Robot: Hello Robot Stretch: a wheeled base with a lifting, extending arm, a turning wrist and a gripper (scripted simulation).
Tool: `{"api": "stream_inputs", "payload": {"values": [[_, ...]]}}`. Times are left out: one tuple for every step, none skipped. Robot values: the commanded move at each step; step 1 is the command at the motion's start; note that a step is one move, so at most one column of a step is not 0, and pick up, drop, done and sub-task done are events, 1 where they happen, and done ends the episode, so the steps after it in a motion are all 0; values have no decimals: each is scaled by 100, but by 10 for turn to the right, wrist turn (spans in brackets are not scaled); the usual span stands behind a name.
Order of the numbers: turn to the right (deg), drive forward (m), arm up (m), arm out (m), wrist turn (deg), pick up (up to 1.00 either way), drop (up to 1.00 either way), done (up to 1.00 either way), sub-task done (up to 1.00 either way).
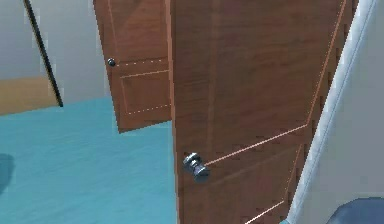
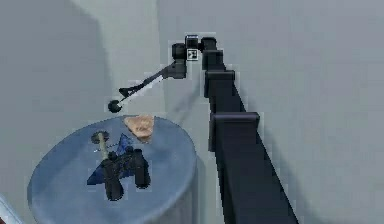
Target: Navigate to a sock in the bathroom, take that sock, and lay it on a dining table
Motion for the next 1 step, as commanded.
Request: {"api": "stream_inputs", "payload": {"values": [[0, 0, 0, -10, 0, 0, 0, 0, 0]]}}
